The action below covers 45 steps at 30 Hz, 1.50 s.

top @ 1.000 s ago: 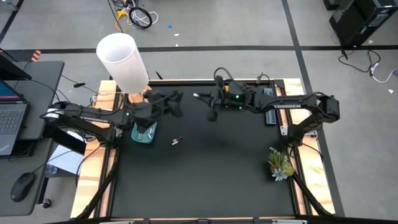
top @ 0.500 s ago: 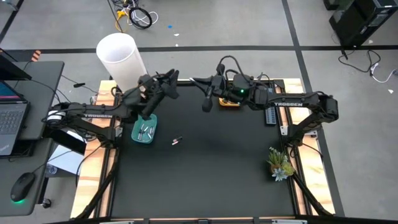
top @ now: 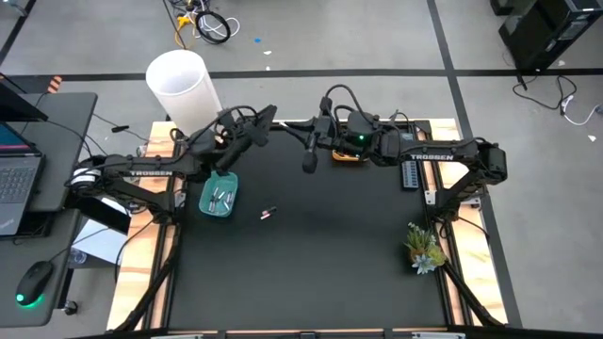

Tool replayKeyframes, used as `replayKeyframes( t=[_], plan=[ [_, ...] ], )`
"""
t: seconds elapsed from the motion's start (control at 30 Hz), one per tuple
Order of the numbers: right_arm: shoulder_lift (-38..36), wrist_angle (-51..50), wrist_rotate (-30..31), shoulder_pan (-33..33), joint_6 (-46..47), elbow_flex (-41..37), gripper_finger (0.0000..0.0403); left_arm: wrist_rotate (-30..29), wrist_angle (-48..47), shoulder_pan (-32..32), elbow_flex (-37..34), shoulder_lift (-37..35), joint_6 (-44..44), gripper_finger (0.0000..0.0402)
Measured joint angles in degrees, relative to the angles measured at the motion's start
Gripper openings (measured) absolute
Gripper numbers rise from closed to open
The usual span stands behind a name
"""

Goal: Sort batteries
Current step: Put the silver battery into the green bin

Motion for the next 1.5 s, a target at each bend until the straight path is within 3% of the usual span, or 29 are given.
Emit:
replayKeyframes(
  t=[0.17,0.43,0.97,1.13,1.3,1.5],
  plan=[
    [0.8,-0.2,-0.7,0.0,0.3,0.1,0.0029,2.4,-0.2,0.0,0.0,1.9,-0.6,0.0200],
    [1.8,-0.9,2.2,0.0,2.1,0.0,0.0029,2.7,1.5,-0.3,0.0,3.9,1.7,0.0199],
    [1.8,-0.2,2.3,-0.6,2.8,0.0,0.0029,1.4,2.2,-0.6,0.0,6.6,2.5,0.0193],
    [1.8,-0.3,2.4,-0.6,2.7,0.0,0.0029,1.3,5.0,-0.6,0.1,7.9,2.5,0.0151],
    [1.8,-0.4,2.6,-0.8,2.4,0.0,0.0033,-0.3,7.2,-1.0,0.1,8.6,2.5,0.0042],
    [1.8,-0.5,2.6,-1.5,2.5,-0.1,0.0089,-2.3,7.0,-1.3,0.1,8.6,4.1,0.0035]
  ],
)
